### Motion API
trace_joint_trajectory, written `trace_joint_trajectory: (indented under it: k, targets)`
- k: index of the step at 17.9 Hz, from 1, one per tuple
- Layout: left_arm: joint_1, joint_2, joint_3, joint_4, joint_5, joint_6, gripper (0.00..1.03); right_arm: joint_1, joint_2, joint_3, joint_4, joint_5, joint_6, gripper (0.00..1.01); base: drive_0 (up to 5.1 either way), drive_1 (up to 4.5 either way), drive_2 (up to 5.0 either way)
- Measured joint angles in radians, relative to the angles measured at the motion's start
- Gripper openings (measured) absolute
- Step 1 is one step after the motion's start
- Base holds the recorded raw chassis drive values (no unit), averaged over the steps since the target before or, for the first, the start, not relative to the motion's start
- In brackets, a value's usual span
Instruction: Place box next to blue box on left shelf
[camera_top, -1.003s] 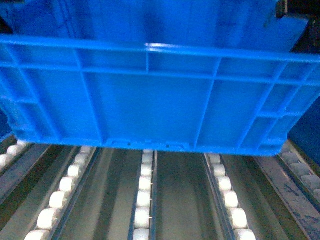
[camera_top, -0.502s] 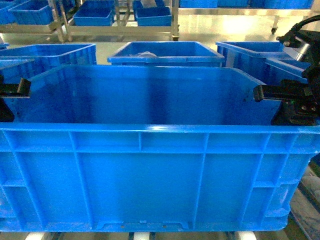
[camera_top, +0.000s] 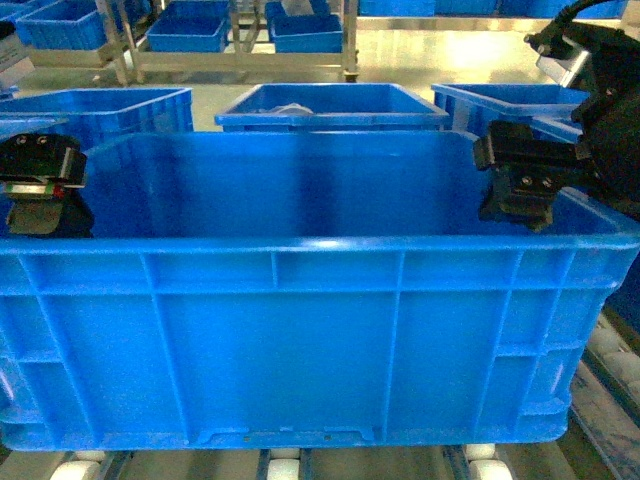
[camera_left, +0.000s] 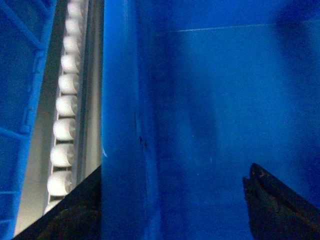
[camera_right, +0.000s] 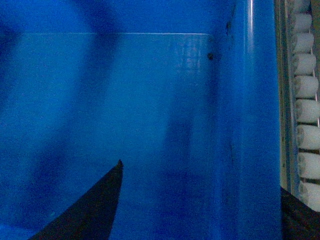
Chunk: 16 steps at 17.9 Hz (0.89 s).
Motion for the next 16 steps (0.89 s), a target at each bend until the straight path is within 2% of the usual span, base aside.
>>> trace_joint_trajectory:
  k: [2,6,8,12,16]
  targets:
    - [-0.001,-0.002,0.000,0.024,-0.010,0.006,0.85,0.001,-0.003,0.005,0.006,0.001,-0.003,0.83,0.0,0.00,0.0]
    - [-0.003,-0.010,0.002,0.064,-0.035,0.023,1.00,0.006,-0.013,0.009,0.029,0.032,-0.016,0.99,0.0,0.00,0.0]
    - [-0.006,-0.017,0.001,0.140,-0.055,0.026,0.97,0.006,-0.015,0.009,0.061,0.091,-0.041,0.98,0.0,0.00,0.0]
    - [-0.006,-0.037,-0.002,0.272,-0.107,0.017,0.98,-0.002,-0.015,0.005,0.139,0.173,-0.050,0.98,0.0,0.00,0.0]
    - [0.002,-0.037,-0.004,0.298,-0.151,0.003,0.98,-0.008,-0.018,-0.002,0.188,0.223,-0.043,0.98,0.0,0.00,0.0]
